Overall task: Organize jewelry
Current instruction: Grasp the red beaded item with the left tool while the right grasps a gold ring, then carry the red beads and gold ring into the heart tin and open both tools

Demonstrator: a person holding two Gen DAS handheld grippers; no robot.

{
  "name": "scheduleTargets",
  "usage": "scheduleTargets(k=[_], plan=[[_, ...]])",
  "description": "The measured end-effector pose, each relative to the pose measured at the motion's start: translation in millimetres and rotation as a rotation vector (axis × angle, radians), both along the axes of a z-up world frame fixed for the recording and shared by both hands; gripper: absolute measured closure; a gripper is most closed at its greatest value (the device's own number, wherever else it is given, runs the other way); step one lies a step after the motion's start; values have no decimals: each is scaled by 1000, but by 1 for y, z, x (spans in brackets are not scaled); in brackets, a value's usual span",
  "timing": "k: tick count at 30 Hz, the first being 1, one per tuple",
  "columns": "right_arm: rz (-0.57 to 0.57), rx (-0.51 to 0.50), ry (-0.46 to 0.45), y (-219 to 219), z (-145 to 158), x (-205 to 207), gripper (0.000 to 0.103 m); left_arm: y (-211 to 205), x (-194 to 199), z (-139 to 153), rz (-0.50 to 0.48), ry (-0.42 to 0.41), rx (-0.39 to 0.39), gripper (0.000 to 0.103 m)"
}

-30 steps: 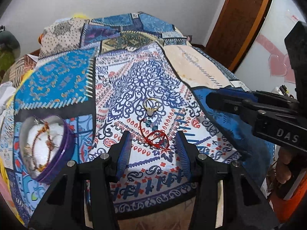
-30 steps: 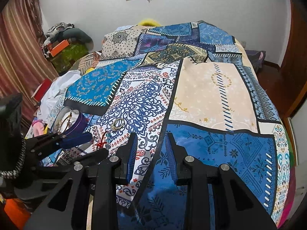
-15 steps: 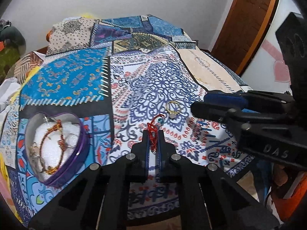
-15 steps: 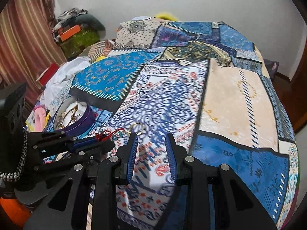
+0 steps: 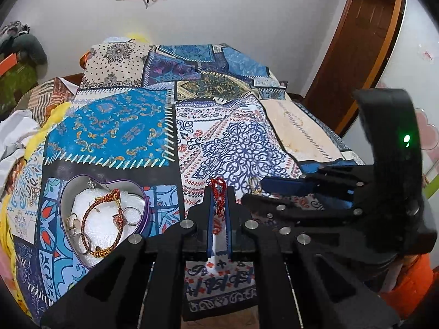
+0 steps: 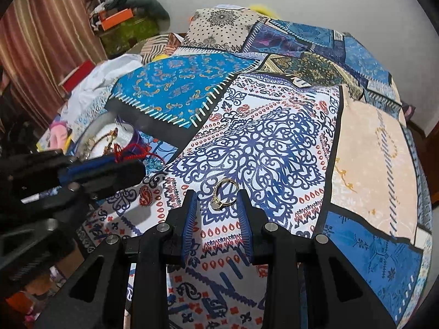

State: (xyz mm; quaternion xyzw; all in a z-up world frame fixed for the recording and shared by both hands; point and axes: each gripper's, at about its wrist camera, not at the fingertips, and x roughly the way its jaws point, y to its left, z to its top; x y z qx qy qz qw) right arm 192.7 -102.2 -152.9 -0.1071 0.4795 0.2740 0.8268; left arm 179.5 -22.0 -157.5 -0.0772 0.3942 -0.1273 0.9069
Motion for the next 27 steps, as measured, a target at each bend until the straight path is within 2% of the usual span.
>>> scheduleTargets(k=[2,4,5,16,27], plan=[[3,-4,-10,0,0,-1,77,-3,0,1,-2,-2,4,97],[-4,-1,-13,-1,-1,-1,92,-5,0,3,-4,-4,8,97],[-7,8,-10,-2,-1,-1,94,-5,0,4,-5,-5,7,97],[-76,71,-19,-15,14,-3,95,3,-19,34,16,-75,24,97],[-98,153,-125,-13,68,-26,95,24,-43,66,64,-154,32,97]])
